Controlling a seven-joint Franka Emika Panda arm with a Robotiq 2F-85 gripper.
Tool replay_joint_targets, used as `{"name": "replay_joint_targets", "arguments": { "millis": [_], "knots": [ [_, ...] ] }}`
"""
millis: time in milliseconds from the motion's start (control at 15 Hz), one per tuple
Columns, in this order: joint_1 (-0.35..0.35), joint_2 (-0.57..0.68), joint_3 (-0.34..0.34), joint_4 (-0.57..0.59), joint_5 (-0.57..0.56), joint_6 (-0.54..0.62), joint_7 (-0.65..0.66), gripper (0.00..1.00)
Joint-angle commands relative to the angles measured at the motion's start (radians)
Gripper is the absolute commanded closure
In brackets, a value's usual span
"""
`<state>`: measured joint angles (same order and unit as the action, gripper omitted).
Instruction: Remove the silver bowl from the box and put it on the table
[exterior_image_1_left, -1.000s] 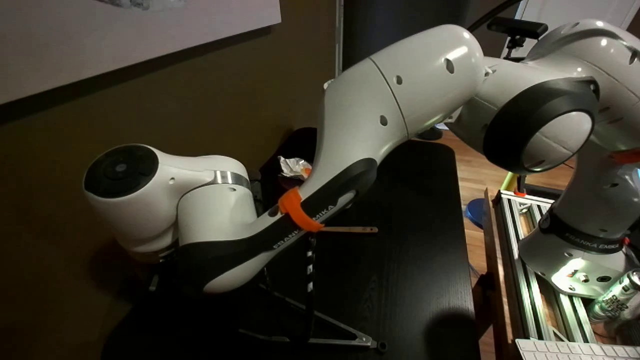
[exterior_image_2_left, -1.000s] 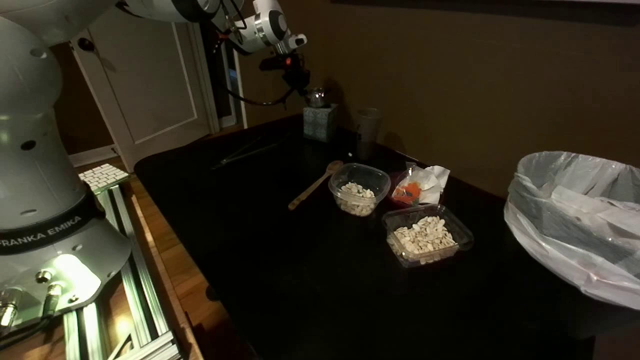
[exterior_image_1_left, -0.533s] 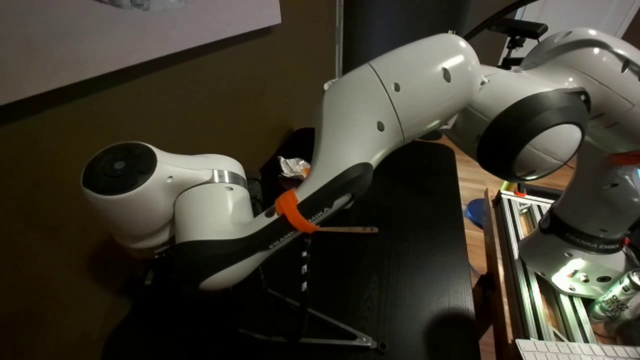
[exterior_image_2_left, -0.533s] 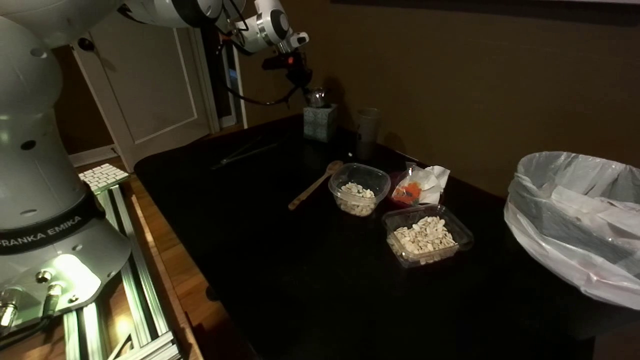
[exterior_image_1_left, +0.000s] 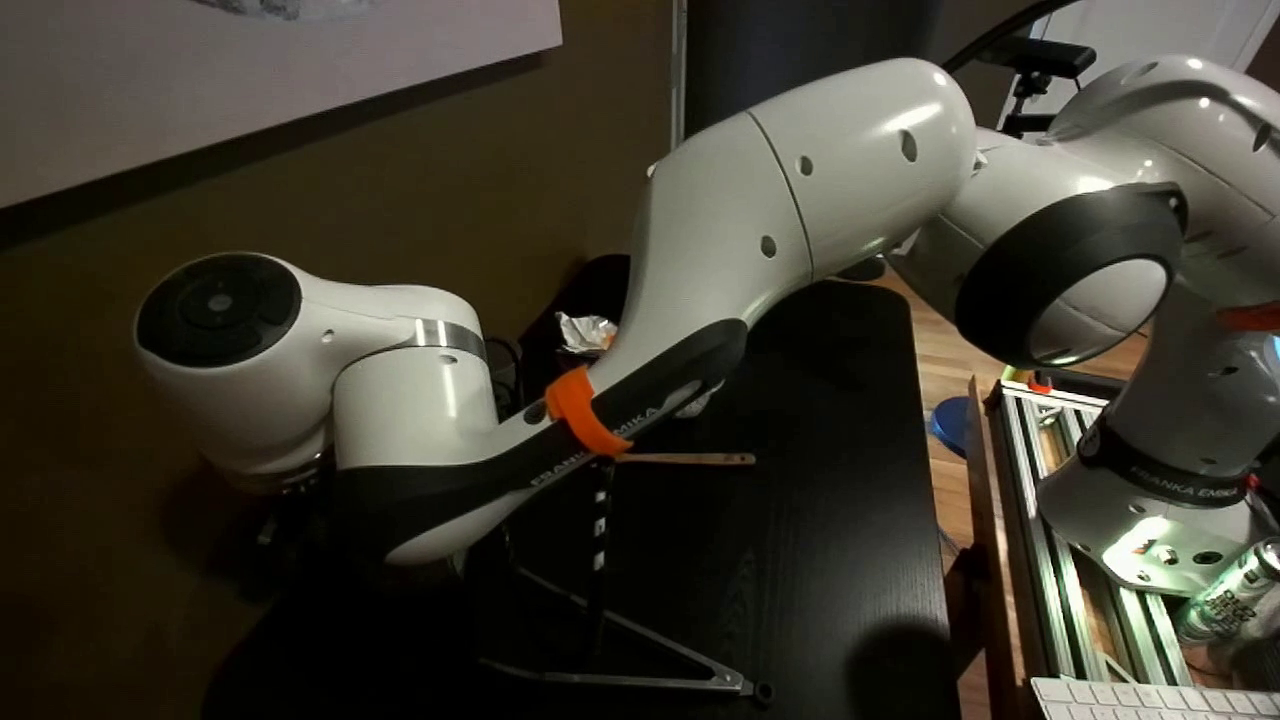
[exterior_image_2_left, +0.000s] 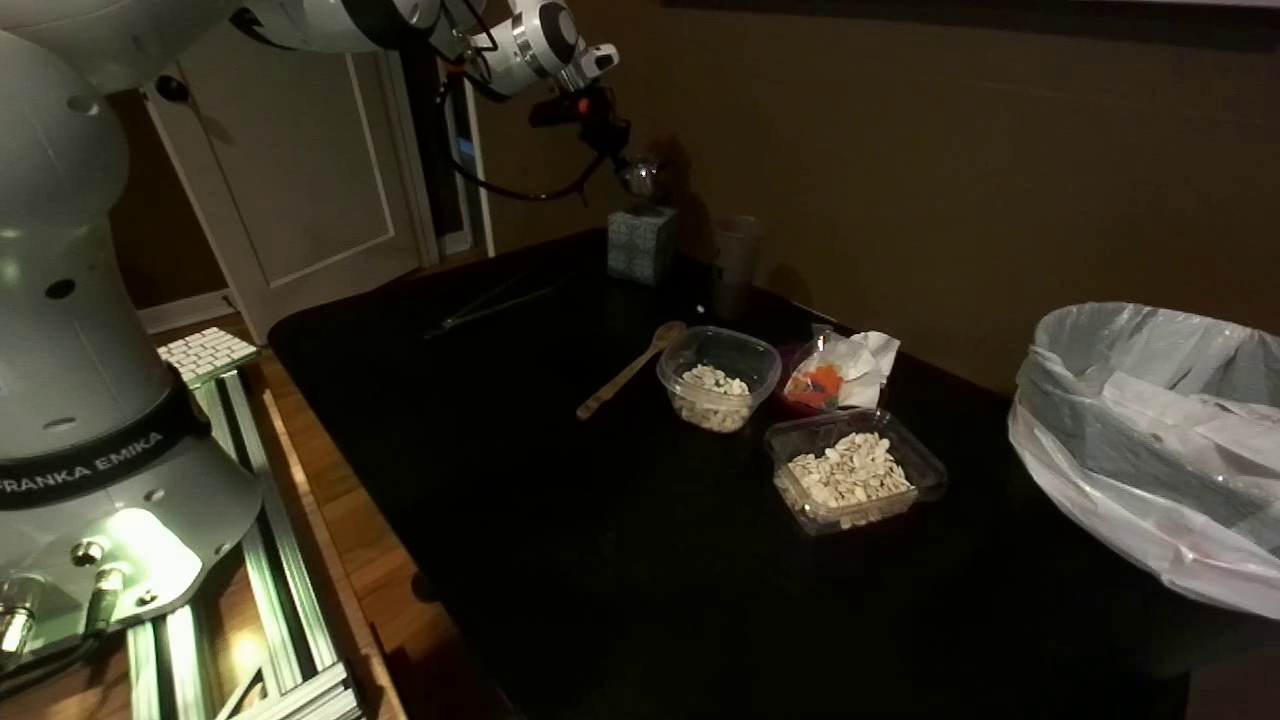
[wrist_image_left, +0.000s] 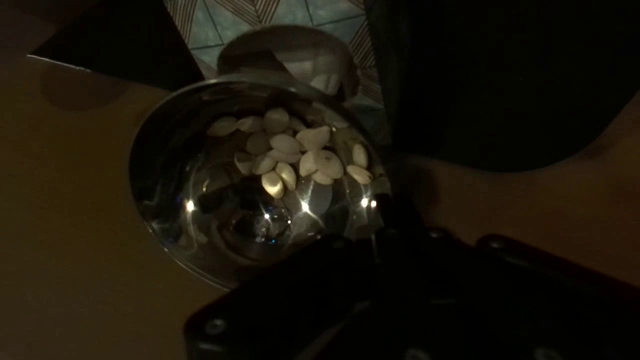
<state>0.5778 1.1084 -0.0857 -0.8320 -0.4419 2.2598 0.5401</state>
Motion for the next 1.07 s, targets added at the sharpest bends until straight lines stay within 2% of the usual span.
{"name": "replay_joint_targets", "arguments": {
  "millis": [0,267,600,800,1000],
  "knots": [
    [0.018,-0.028,-0.027,-0.013,-0.02,-0.007,0.034,0.99],
    [0.011,-0.137,0.004,-0.102,0.027,-0.153,0.005,0.99],
    [-0.037,-0.314,0.054,-0.28,0.132,-0.31,0.02,0.99],
    [-0.066,-0.4,0.042,-0.415,0.203,-0.327,0.094,0.99],
    [-0.104,-0.449,0.023,-0.557,0.251,-0.252,0.198,0.99]
  ]
}}
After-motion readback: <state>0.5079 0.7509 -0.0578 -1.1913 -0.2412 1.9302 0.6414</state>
